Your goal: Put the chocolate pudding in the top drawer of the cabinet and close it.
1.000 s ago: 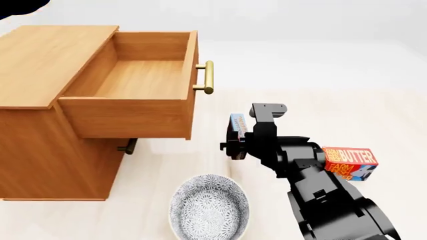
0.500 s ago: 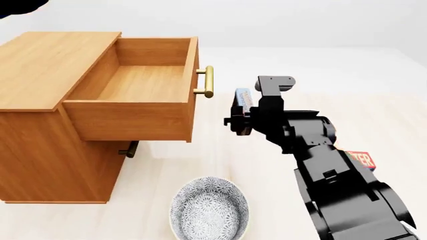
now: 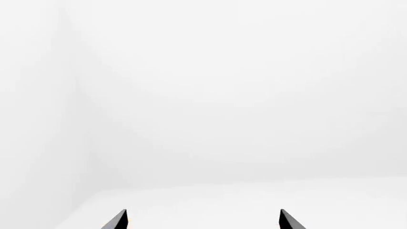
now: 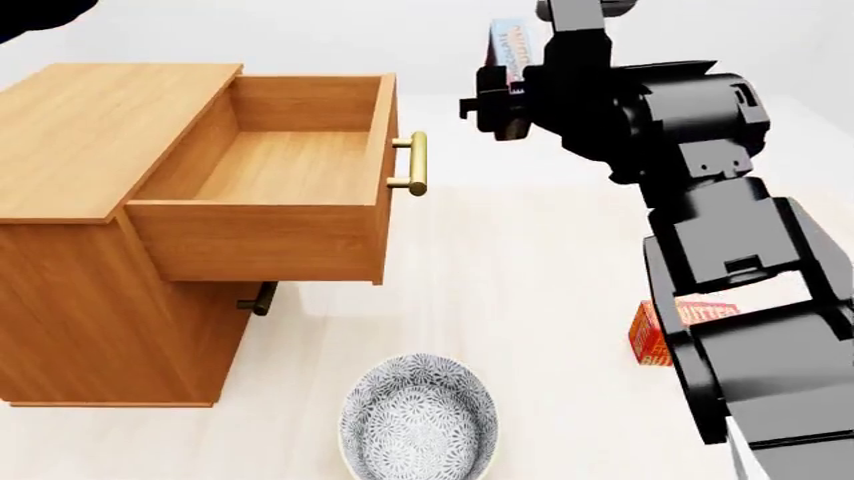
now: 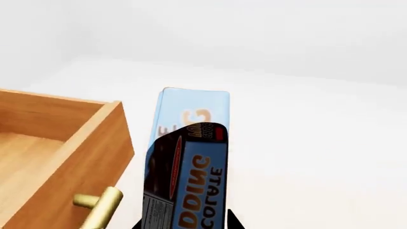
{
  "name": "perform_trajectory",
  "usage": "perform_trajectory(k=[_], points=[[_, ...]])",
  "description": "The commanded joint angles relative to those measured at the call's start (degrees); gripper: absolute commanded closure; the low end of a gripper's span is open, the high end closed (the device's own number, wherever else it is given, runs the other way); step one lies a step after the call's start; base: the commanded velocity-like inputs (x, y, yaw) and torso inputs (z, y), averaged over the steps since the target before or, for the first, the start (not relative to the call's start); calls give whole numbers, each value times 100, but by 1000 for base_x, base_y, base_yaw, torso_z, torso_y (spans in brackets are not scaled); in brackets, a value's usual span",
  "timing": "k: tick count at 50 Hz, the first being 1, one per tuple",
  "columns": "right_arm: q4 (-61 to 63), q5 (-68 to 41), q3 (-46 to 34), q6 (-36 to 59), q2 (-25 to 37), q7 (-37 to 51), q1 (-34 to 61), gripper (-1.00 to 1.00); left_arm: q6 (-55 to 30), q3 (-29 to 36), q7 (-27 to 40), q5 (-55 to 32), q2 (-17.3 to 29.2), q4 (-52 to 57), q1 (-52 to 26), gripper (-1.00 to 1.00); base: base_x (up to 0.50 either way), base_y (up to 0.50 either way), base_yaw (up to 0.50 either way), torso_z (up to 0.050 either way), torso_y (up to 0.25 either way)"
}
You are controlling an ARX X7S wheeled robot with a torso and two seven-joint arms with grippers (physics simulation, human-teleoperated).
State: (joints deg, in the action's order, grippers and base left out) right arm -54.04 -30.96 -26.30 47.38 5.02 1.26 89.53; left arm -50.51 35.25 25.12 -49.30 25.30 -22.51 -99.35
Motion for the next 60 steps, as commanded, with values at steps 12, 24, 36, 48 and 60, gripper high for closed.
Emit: perform_trajectory(k=[12,24,36,48,60], points=[[583,-351,-219,233,-484,28,748,100,135,-9,48,62,12,58,48,-100,0,0,0,0,0],[-97,-4581,-4084,-1505,-501,637,1453,100,151,23,80,110,19,80,47,-100,0,0,0,0,0],[281,-6916,-6398,-2593,-502,764,1741,100,-672,-394,-301,-608,1455,1092,10,-100,0,0,0,0,0],[493,-7005,-6446,-2675,-502,836,1524,100,-670,-453,-403,-654,1826,1314,135,-100,0,0,0,0,0],[715,-7052,-6444,-2729,-502,871,1293,100,-654,-447,-441,-628,1988,1344,229,-100,0,0,0,0,0]])
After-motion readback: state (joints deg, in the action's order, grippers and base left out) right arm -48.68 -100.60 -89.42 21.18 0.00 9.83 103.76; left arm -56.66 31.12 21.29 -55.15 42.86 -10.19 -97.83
